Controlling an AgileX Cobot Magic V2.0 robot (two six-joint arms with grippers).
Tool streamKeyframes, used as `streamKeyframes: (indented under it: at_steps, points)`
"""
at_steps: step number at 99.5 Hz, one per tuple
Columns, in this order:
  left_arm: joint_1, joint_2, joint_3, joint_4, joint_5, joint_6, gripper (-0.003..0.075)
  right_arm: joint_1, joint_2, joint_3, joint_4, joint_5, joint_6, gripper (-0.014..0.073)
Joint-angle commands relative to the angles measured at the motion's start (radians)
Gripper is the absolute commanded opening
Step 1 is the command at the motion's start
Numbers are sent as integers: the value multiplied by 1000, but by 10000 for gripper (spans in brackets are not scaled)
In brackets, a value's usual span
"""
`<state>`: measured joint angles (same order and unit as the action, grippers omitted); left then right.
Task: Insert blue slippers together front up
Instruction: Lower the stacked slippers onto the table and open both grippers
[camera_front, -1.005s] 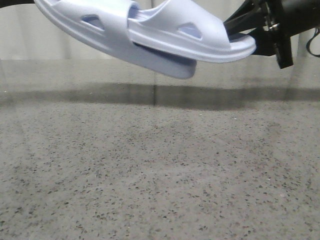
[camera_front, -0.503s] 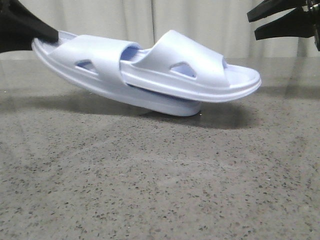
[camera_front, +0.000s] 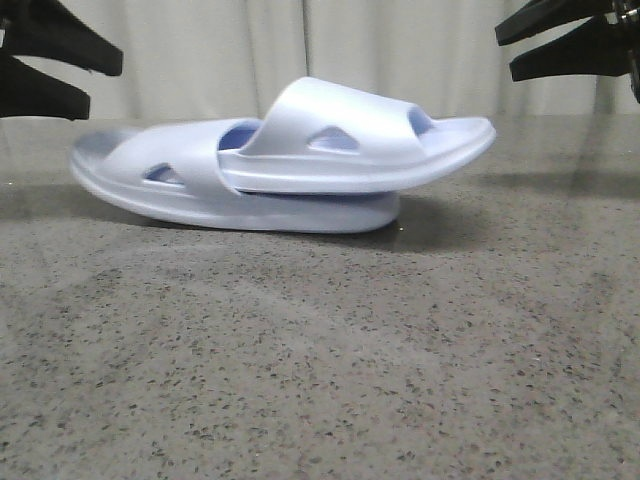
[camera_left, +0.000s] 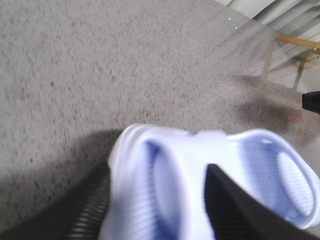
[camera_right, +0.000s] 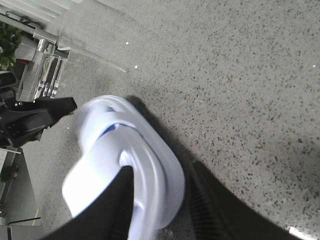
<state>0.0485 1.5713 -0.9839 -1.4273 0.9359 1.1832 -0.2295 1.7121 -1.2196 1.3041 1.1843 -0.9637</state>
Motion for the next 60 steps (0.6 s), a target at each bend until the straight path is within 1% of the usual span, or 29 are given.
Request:
streamKeyframes:
  at_steps: [1, 5, 13, 18, 21, 23, 26, 30, 35, 38, 40, 41, 42, 52, 60]
  points:
    - [10, -36, -69, -23, 56, 16, 519, -6, -50, -31, 50, 126, -1, 216]
    - [19, -38, -92, -12, 77, 16, 517, -6, -50, -31, 50, 126, 5, 216]
    - [48, -38, -140, -3, 162, 16, 501, -6, -52, -31, 50, 126, 8, 207]
    - [64, -40, -178, -5, 212, 10, 474, -6, -59, -31, 50, 126, 8, 176]
    - [73, -45, -197, -5, 230, -3, 448, -6, -61, -31, 50, 126, 8, 138]
    - [78, -48, -211, -5, 239, -12, 422, -6, -66, -31, 50, 126, 8, 119]
    - [86, -55, -227, -5, 249, -12, 379, -6, -71, -31, 50, 126, 8, 64]
    - [91, -68, -246, -5, 251, -12, 300, -6, -82, -31, 48, 126, 8, 3]
    - [93, -88, -261, -3, 241, -12, 188, -6, -93, -31, 48, 126, 8, -99]
    - [93, -102, -265, -1, 226, -12, 99, -6, -101, -29, 48, 121, 8, -102]
    - [93, -112, -267, 1, 217, -12, 62, -6, -107, -29, 48, 119, 8, -93]
    - [93, -116, -267, 1, 209, -10, 24, -6, -112, -29, 48, 119, 8, -90]
    - [93, -123, -267, 3, 206, -4, 13, -6, -115, -29, 48, 116, 8, -84]
    - [85, -178, -267, 36, 116, 0, 15, -2, -155, -25, 35, 93, 8, -78]
    - [67, -228, -262, 92, 17, 0, 15, 15, -204, -12, 17, 22, -3, -78]
